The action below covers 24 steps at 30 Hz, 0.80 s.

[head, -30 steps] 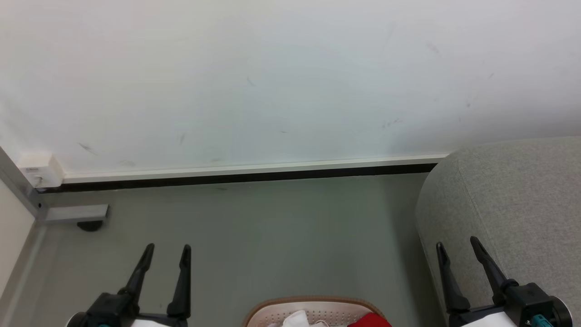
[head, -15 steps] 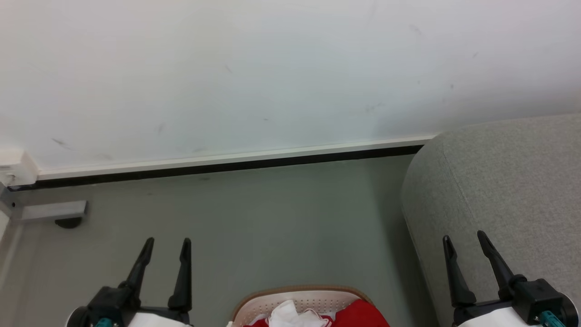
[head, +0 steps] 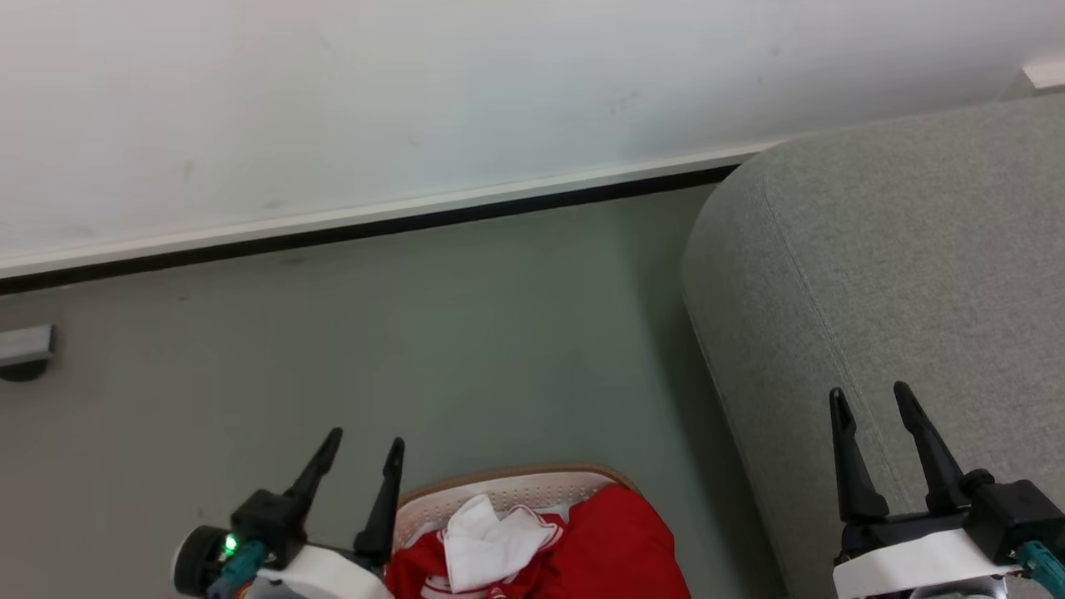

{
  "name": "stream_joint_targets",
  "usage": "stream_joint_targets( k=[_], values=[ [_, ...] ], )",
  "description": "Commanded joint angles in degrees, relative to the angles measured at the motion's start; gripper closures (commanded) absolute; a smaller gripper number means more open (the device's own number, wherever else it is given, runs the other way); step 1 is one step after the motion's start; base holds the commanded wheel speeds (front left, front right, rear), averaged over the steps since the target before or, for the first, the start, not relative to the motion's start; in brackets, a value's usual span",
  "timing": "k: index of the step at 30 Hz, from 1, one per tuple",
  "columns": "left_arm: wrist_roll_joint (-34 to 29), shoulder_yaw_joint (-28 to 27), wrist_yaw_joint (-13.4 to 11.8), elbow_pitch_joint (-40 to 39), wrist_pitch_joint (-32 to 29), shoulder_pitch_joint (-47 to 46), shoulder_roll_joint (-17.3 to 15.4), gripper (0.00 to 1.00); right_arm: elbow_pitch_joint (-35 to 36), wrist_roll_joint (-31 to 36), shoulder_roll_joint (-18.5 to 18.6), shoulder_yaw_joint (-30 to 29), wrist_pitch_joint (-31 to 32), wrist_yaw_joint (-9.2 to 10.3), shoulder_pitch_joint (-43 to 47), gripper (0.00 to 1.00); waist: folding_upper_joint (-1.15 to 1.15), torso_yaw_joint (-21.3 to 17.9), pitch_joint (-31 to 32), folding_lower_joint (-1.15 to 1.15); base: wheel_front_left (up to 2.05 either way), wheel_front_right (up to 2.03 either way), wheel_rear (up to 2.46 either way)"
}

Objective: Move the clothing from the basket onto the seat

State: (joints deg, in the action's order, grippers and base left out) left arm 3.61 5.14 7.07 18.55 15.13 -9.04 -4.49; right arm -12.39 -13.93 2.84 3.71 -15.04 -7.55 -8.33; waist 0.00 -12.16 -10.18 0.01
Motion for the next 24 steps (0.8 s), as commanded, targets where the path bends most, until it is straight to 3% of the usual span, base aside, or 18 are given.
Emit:
stream_joint_targets(
  k=[1, 24],
  values=[
    [-0.54, 0.35, 0.14, 0.91, 0.03, -1.04, -0.69, 0.0, 0.46, -0.35, 0.02, 0.0, -0.14, 0.12, -1.17, 0.0, 0.0, -1.49, -1.98, -0.01, 0.0, 0.0, 0.0],
    [2.42, 24.62, 0.38, 30.07, -8.64, -22.26, -7.78, 0.0, 6.81, -4.25, 0.0, -1.08, -0.14, 0.12, -8.84, 0.0, 0.0, -6.94, -21.73, -0.01, 0.0, 0.0, 0.0]
  ],
)
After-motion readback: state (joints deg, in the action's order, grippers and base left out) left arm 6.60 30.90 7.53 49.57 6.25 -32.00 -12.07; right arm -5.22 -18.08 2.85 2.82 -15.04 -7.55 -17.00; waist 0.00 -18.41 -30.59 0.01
